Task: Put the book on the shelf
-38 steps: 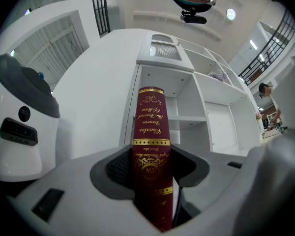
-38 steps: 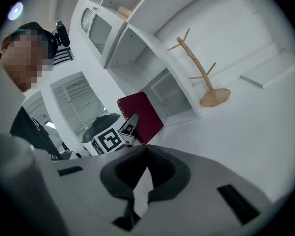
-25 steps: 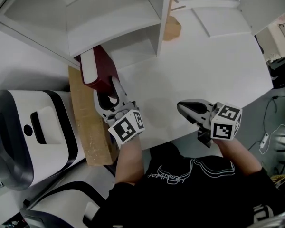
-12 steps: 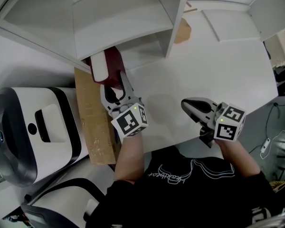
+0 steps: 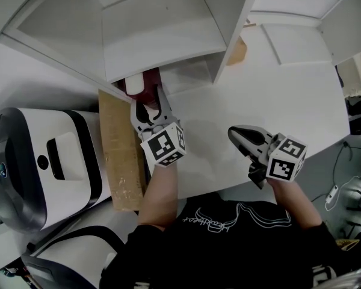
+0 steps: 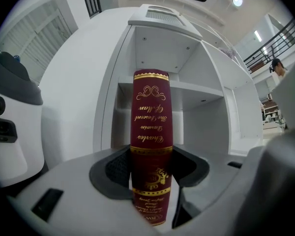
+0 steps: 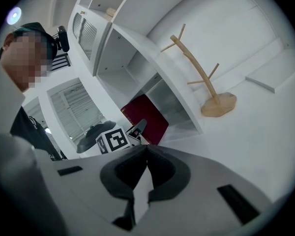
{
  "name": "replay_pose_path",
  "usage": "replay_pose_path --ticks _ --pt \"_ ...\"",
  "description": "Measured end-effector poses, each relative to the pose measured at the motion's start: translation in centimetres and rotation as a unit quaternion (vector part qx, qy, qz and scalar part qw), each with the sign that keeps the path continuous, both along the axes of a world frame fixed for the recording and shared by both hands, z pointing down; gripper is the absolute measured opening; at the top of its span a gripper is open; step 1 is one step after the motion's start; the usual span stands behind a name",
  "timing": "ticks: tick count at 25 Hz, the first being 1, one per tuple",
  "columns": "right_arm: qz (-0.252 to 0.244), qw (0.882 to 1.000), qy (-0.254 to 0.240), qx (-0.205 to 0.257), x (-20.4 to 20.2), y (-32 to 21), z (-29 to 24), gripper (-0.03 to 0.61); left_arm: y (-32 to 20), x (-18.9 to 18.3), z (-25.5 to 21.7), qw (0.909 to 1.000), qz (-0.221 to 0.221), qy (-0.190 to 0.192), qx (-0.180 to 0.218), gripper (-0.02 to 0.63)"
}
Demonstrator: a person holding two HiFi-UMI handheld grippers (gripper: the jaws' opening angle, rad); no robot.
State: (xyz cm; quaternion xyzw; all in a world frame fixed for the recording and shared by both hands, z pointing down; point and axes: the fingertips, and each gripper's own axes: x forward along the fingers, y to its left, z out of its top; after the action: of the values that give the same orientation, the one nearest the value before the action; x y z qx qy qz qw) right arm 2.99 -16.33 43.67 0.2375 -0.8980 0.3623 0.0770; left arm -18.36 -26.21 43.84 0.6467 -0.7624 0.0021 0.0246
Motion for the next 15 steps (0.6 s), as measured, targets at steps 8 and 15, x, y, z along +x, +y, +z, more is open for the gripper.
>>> replay_pose_path --ticks 8,15 --pt "-0.005 1.000 -0.010 0.011 -1.0 -0.8 -1.4 0.006 -1.8 -0.4 0.1 0.9999 0.003 0.003 -0.014 0.210" --pt "0.004 1.000 -0.009 0.026 -0.6 -1.7 -2.4 0.006 -3.4 -0.5 0.3 0.9994 0.002 0.008 -0.032 0.210"
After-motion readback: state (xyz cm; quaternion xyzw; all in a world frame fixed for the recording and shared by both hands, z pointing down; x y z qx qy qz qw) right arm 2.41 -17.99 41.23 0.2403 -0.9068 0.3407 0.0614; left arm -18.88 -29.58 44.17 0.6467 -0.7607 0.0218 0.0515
